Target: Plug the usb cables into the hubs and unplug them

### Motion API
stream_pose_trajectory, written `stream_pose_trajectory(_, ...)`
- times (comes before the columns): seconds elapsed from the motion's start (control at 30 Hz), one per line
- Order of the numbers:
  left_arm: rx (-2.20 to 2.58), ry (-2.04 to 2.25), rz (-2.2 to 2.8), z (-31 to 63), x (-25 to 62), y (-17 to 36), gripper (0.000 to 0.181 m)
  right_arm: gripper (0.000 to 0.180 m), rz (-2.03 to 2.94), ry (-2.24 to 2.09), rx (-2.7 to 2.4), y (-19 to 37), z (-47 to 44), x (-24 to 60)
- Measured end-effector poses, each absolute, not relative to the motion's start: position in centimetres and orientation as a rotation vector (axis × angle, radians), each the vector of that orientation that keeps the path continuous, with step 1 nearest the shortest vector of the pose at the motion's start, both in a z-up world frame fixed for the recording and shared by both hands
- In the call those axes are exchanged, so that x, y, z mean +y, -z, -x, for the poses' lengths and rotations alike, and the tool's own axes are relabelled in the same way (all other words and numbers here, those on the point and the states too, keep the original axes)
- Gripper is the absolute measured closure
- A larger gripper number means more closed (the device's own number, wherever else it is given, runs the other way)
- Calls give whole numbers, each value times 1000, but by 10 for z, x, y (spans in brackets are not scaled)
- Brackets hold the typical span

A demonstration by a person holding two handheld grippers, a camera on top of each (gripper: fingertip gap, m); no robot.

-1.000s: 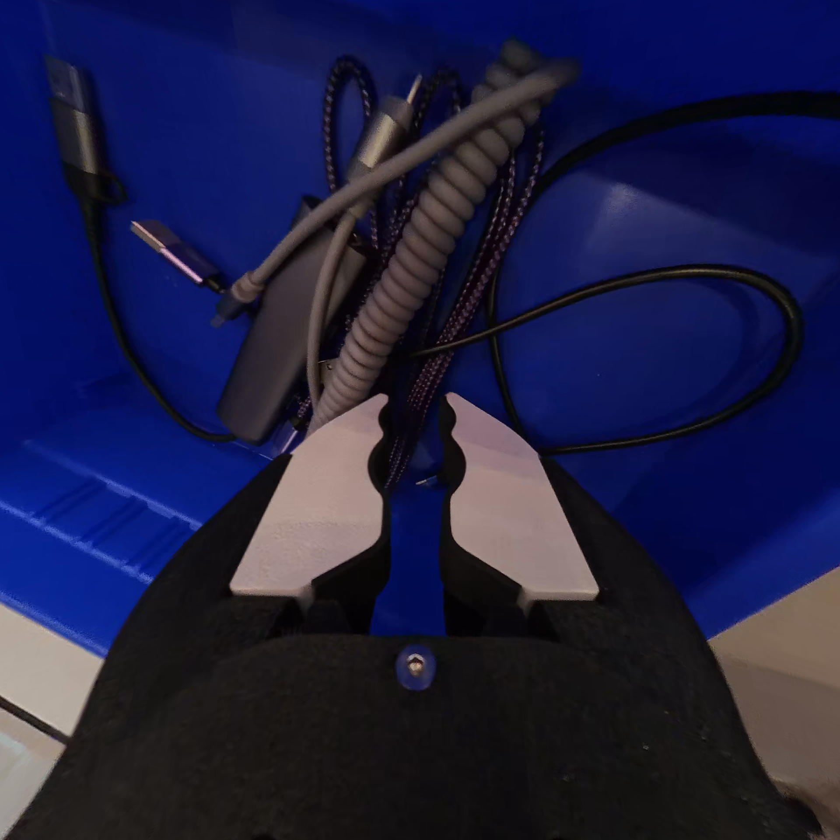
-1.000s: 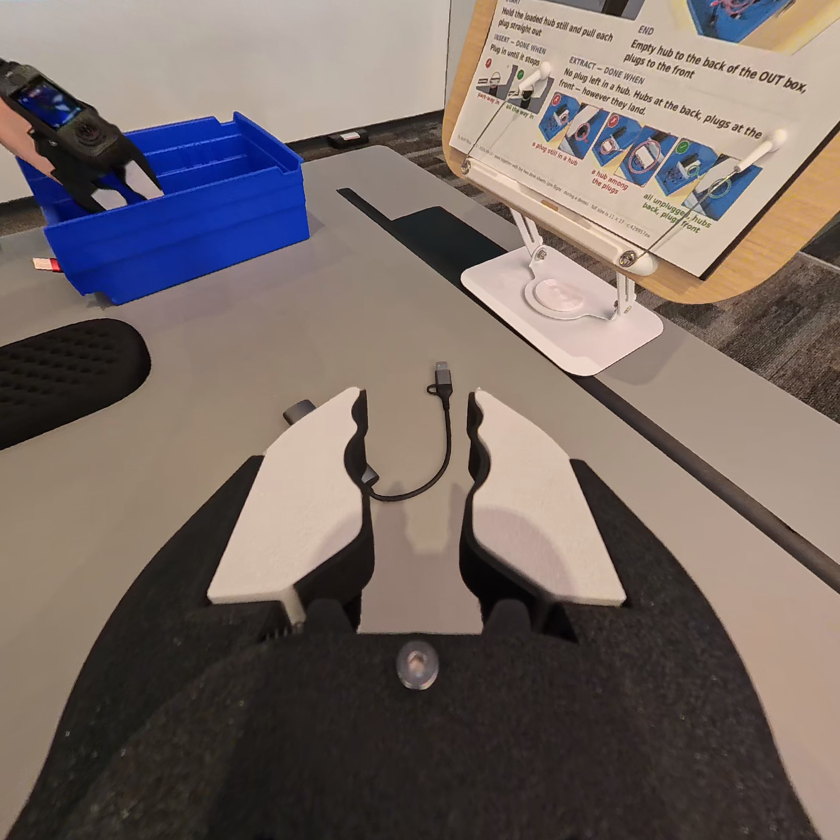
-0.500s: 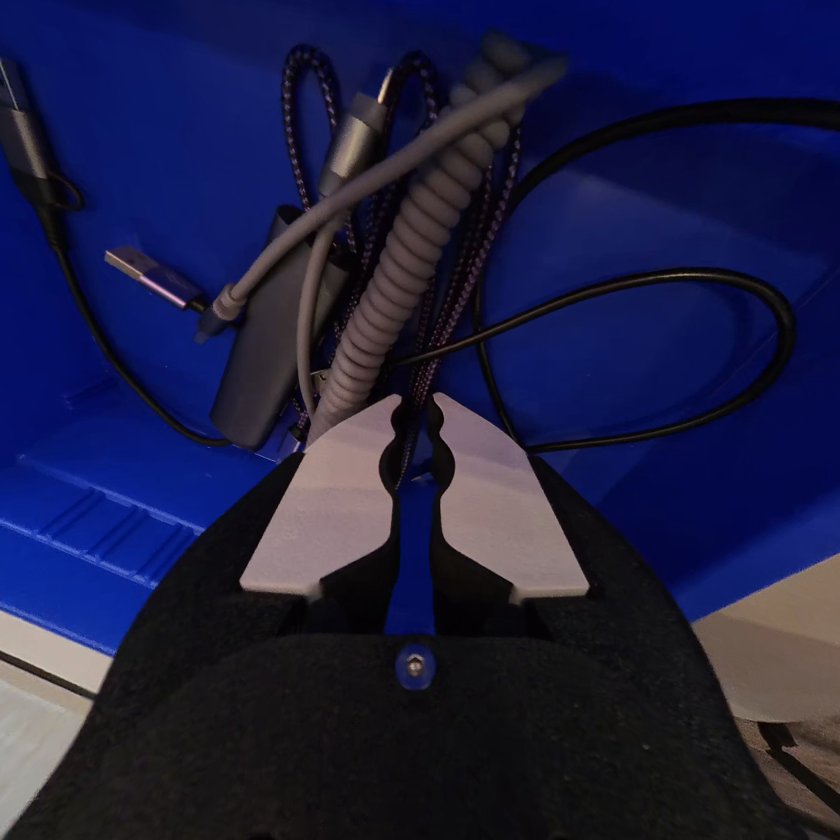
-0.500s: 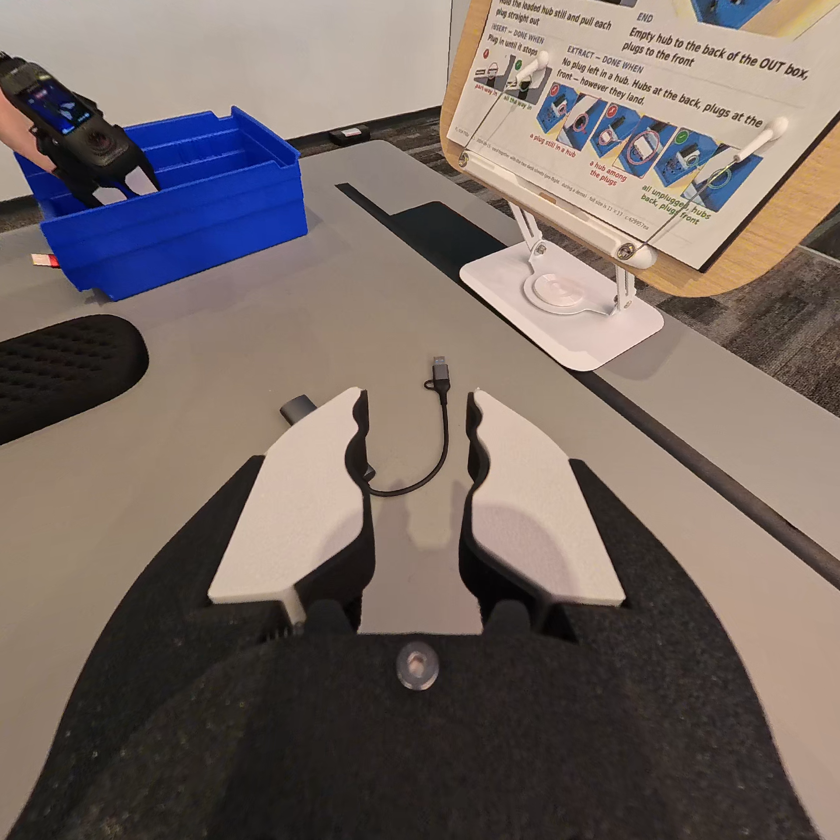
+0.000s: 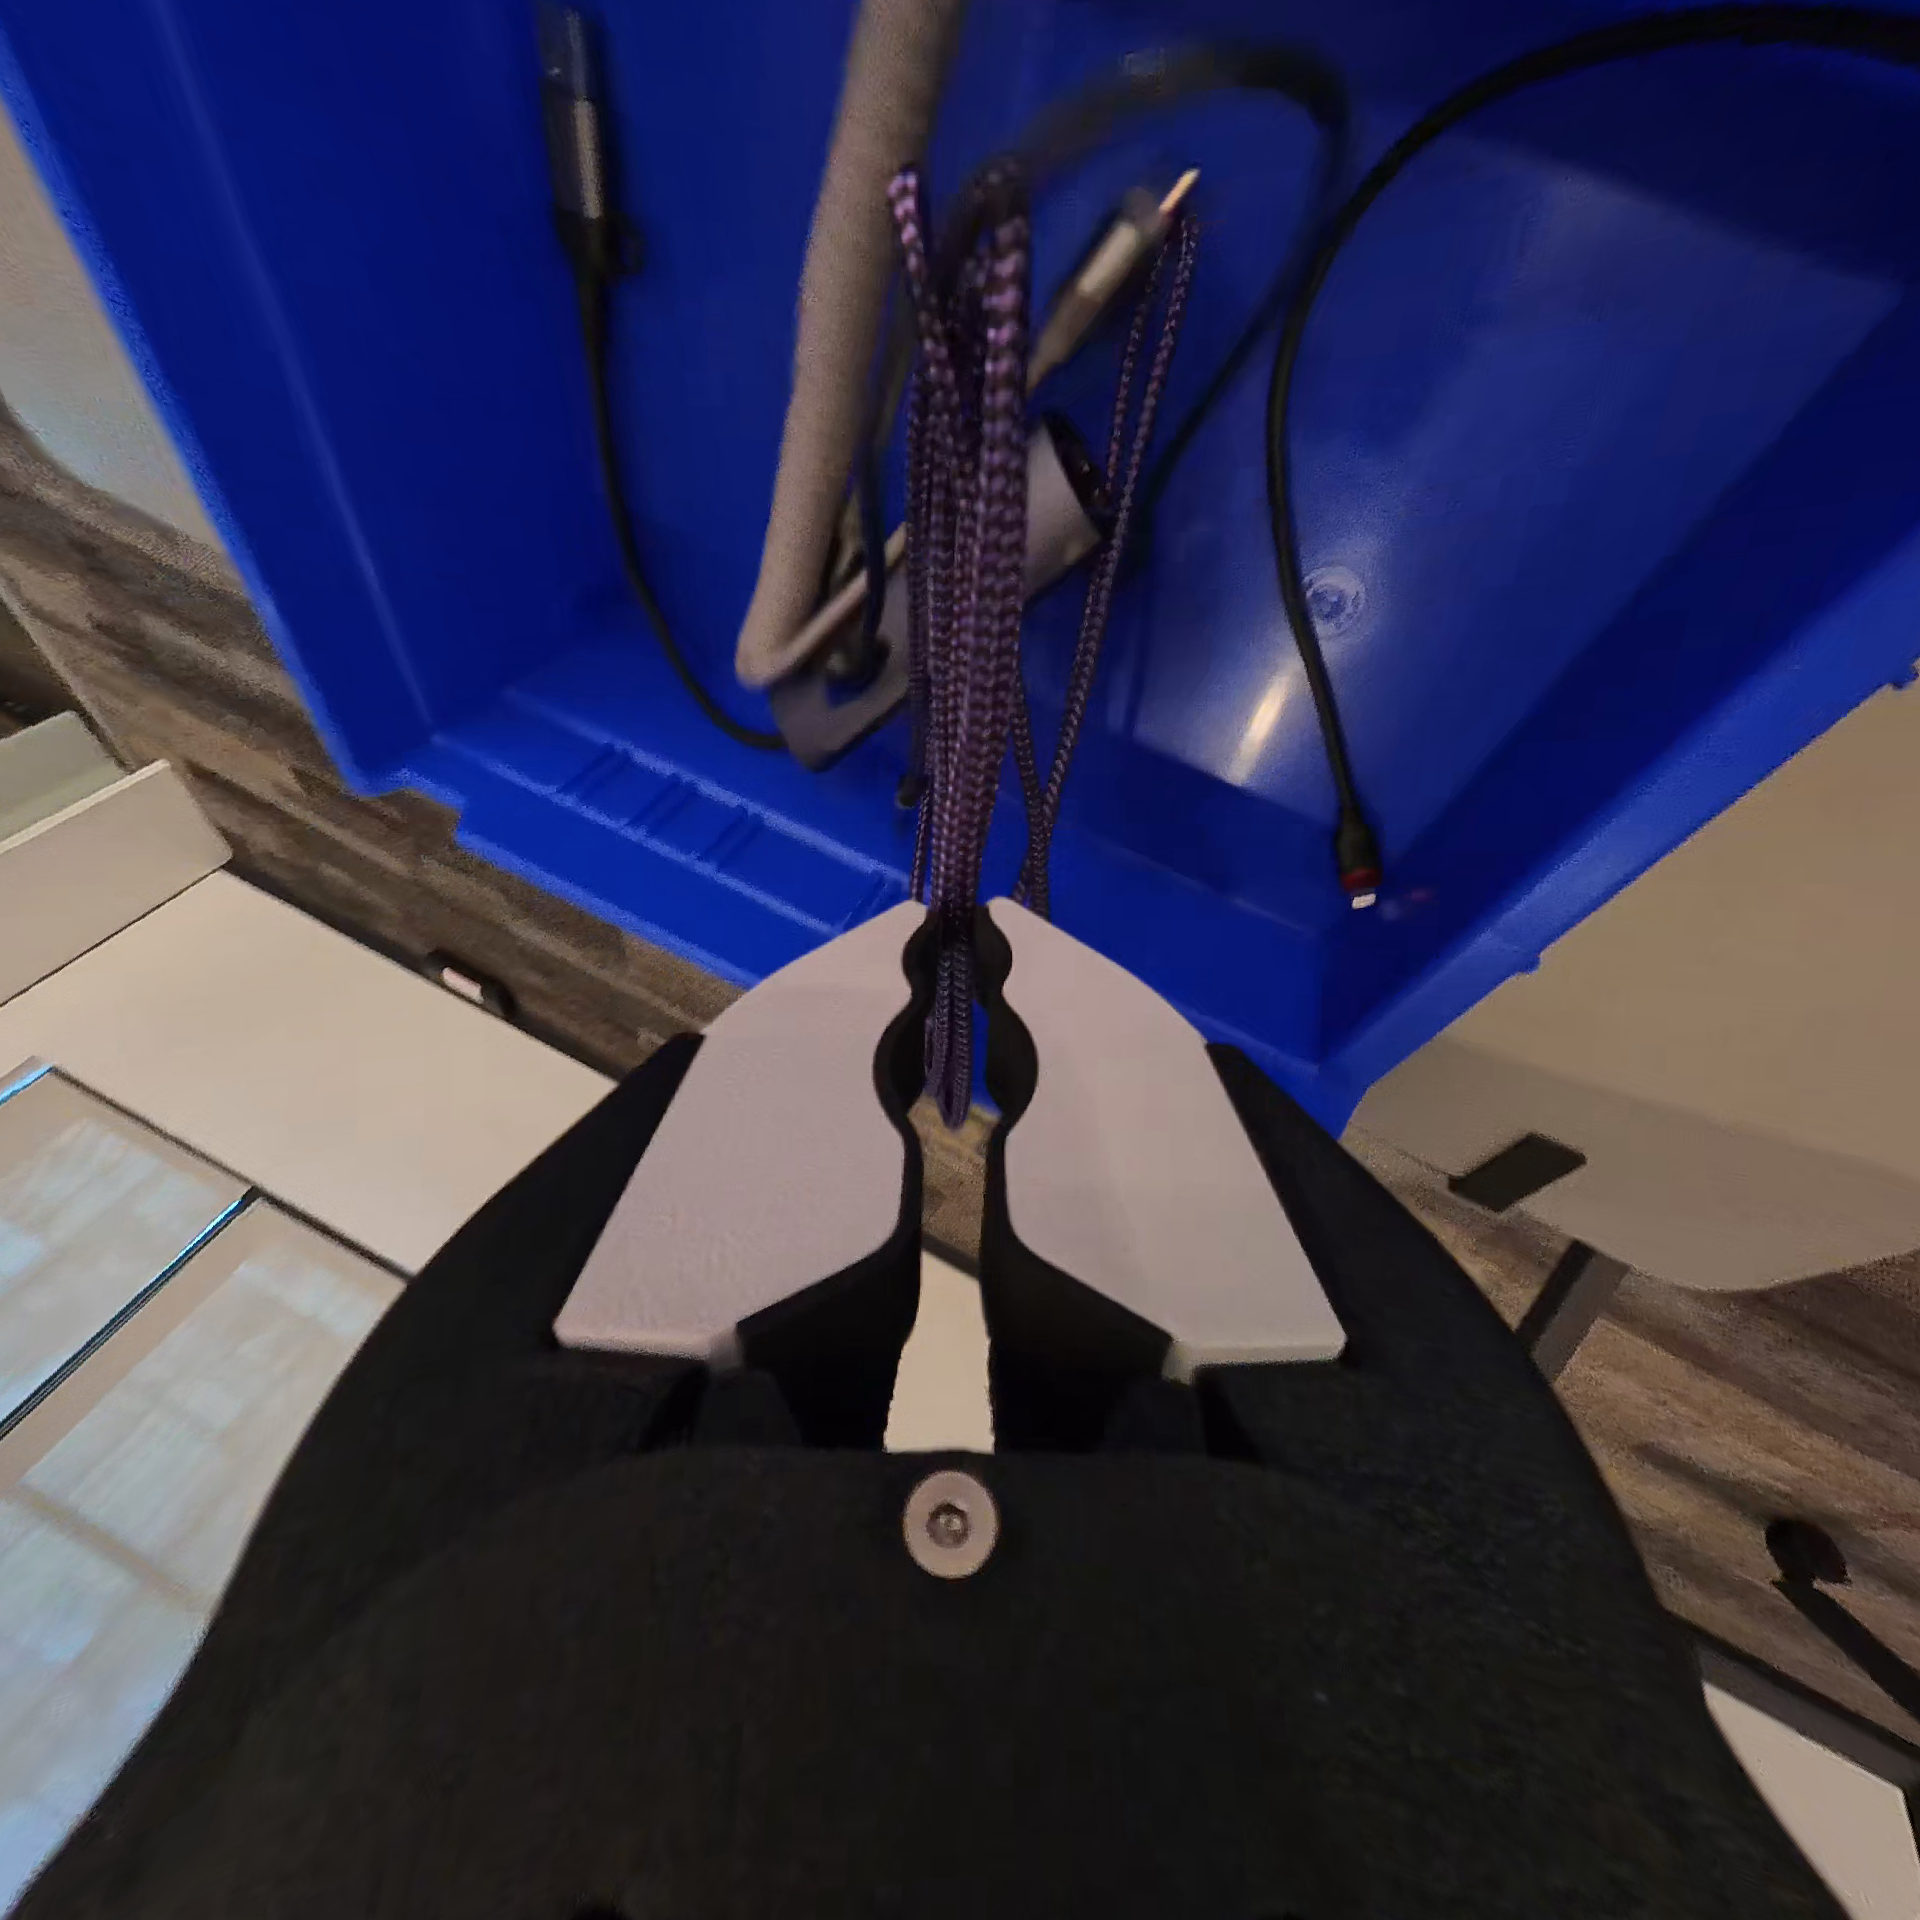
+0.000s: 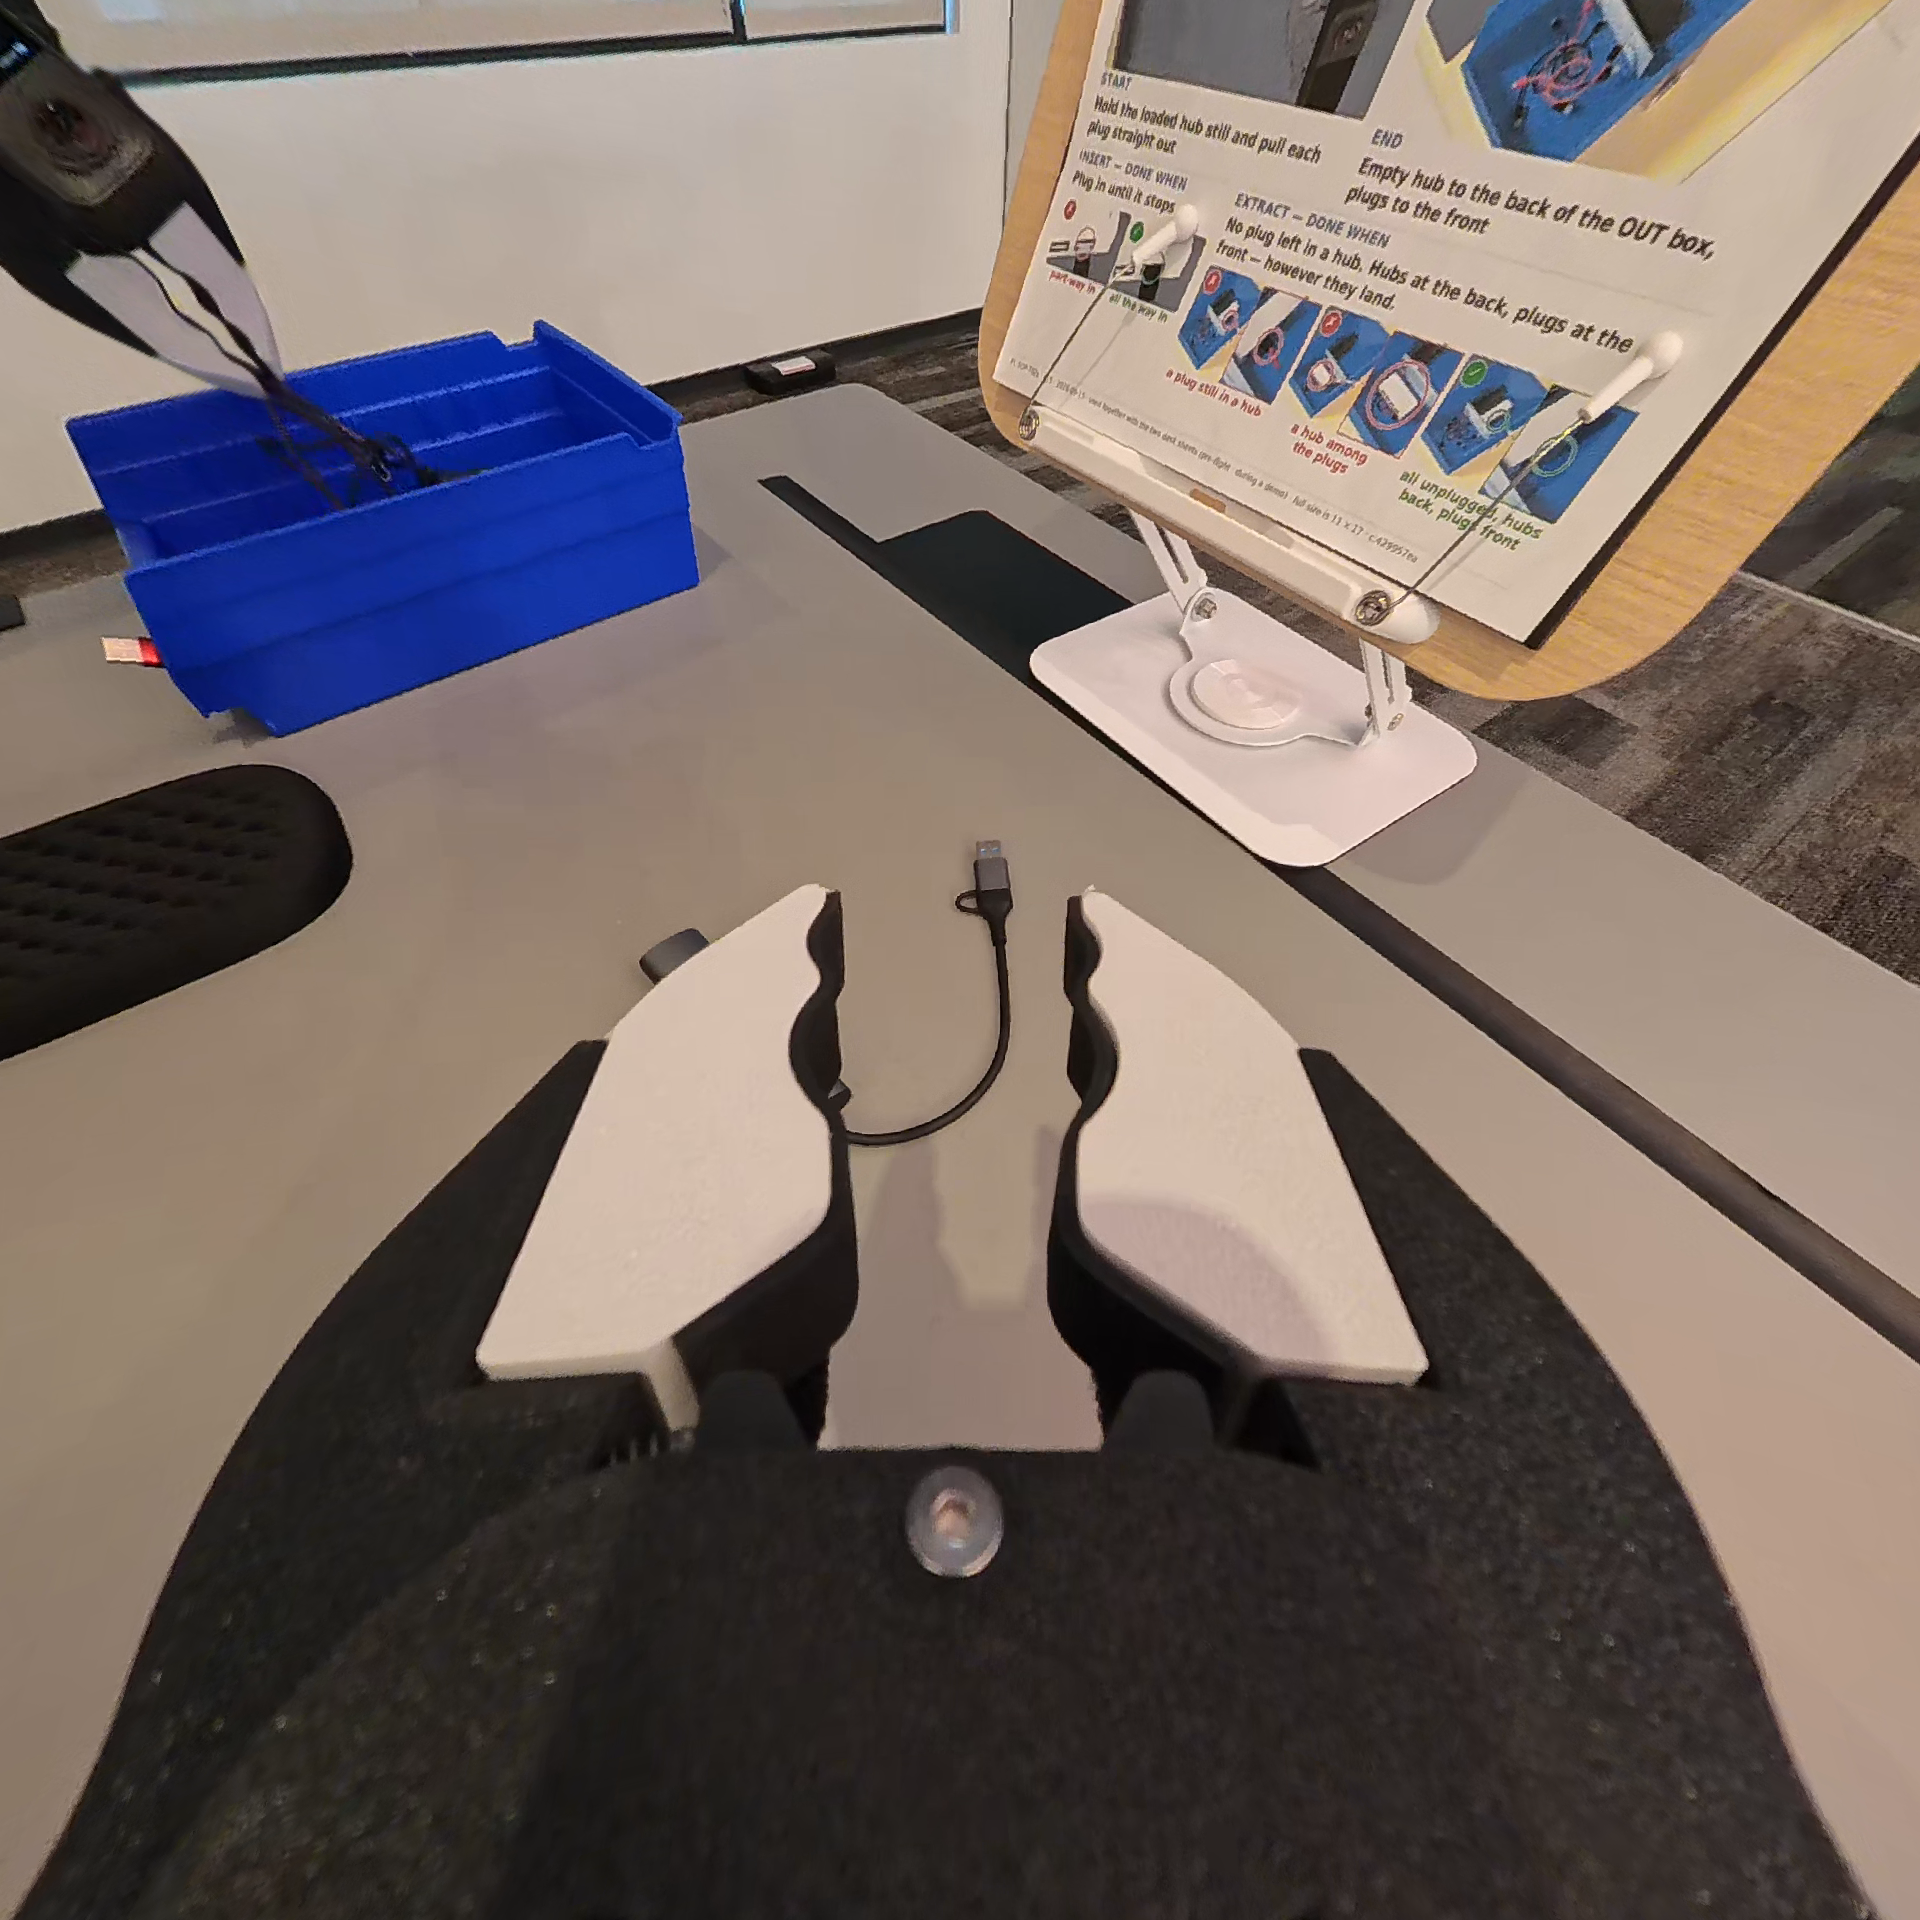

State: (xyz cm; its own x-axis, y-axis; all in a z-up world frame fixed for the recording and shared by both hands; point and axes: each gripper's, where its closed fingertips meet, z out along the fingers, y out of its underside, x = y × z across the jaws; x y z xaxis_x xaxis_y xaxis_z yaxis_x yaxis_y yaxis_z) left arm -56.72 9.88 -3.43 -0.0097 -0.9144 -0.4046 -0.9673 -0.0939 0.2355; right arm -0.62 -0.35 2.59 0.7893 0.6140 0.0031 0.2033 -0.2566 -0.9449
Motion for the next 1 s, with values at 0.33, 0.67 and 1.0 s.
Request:
stream_pose_trajectory(0.33, 1976, -816, 2065, 557, 97, -22, 178, 140, 1786, -476, -600, -35, 0, -7)
stream_pose_trajectory(0.67, 1850, -851, 1975, 542, 93, -96, 178, 140, 1761, -506, -577, -42, -4, -10)
stream_pose_trajectory(1.0, 1850, -774, 1768, 459, 82, -158, 178, 140, 1760, -520, -570, -43, -4, -12)
